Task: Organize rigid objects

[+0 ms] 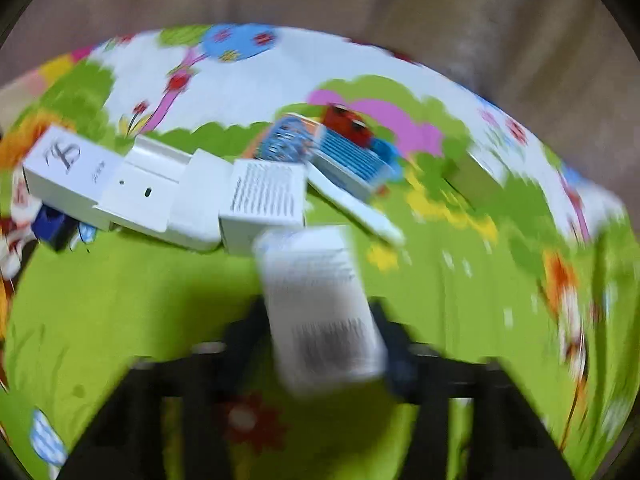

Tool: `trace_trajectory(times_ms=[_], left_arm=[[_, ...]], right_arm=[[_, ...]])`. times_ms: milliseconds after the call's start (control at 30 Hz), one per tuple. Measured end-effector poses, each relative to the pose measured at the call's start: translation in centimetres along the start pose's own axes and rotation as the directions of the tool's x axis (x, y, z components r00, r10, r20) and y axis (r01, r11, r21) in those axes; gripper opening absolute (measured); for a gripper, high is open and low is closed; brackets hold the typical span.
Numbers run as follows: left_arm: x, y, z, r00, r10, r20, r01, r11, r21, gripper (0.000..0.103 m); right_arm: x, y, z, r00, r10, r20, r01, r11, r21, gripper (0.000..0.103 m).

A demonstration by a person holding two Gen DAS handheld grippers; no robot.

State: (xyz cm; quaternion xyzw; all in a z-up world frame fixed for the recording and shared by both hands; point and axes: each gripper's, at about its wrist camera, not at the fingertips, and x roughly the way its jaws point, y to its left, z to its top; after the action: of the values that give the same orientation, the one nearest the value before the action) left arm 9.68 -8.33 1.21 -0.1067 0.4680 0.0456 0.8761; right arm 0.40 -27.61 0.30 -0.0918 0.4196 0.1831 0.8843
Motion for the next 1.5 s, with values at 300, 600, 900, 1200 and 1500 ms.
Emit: trace_trajectory(times_ms=[300, 600, 900, 1200, 1500], left_arm=[[-5.7, 6.9, -7.0, 0.996, -0.084, 0.032, 0.075, 0.968, 0.239, 0.041], [-4.4, 8.5, -6.5, 0.996, -0.016, 0.083, -0.004, 0.971, 0.239, 0.068], [-4.9, 10.3, -6.6, 0.994, -0.007, 0.11, -0.01, 0.988, 0.152, 0.04], [-9.0, 11.7, -10.4, 0.987, 0.012, 0.159, -0.032, 0.992, 0.125, 0.04], [-16.2, 12.8, -11.5, 0.933, 0.046, 0.358, -0.082, 0.993, 0.086, 0.04]], right_arm=[[0.1, 0.2, 0.0, 1.0, -0.01, -0.001, 0.01, 1.0, -0.006, 0.044], [0.1, 0.2, 0.0, 1.0, -0.009, -0.002, 0.009, 1.0, -0.005, 0.044], [-0.1, 0.5, 0.0, 1.0, -0.027, 0.005, 0.027, 0.999, -0.019, 0.043], [-2.7, 4.0, -1.4, 0.997, -0.017, 0.074, 0.013, 0.999, 0.05, 0.043], [-9.0, 8.8, -3.7, 0.957, 0.012, 0.29, -0.026, 0.999, 0.044, 0.044]])
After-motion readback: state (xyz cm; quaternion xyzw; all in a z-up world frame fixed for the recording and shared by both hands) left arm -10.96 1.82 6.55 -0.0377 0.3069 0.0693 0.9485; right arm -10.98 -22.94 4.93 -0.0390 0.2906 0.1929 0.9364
